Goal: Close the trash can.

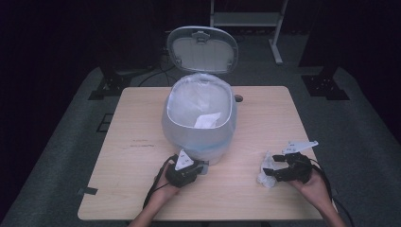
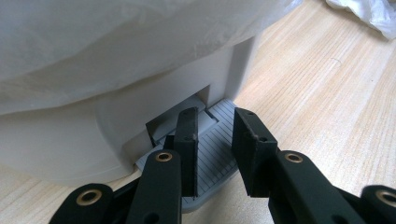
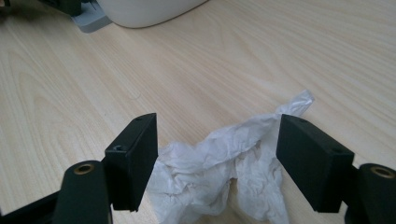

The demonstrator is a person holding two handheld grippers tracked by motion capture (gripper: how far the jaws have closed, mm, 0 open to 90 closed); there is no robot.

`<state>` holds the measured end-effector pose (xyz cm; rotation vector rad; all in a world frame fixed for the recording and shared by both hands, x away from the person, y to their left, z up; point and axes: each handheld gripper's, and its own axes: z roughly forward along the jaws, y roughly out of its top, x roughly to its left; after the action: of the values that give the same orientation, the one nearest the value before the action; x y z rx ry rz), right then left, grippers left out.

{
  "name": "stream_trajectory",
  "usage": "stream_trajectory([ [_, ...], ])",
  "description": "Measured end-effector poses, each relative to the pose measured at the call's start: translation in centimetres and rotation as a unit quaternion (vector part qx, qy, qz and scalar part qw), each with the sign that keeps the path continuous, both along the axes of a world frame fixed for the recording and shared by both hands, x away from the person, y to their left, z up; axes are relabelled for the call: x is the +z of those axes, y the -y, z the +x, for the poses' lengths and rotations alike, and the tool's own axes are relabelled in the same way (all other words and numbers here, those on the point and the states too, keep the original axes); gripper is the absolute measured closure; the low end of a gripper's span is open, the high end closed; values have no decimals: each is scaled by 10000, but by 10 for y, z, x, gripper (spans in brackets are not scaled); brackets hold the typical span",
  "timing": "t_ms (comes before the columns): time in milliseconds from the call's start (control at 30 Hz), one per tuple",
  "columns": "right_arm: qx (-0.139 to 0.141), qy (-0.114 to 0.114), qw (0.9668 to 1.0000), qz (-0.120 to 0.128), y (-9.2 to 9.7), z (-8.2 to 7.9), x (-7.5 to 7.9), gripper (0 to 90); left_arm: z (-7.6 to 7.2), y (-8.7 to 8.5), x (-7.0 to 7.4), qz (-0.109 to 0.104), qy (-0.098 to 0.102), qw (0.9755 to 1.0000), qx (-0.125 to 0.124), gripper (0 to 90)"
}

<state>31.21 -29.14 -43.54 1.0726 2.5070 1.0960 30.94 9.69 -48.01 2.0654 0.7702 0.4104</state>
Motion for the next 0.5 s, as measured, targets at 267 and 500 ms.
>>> stream_trajectory([
  [267, -15, -21, 10000, -43, 1, -1, -8, 290, 0, 0, 0, 23, 5, 10000, -1, 714],
  [500, -19, -96, 9999, -105, 2, -1, -17, 327, 0, 0, 0, 1, 0, 10000, 4, 714],
])
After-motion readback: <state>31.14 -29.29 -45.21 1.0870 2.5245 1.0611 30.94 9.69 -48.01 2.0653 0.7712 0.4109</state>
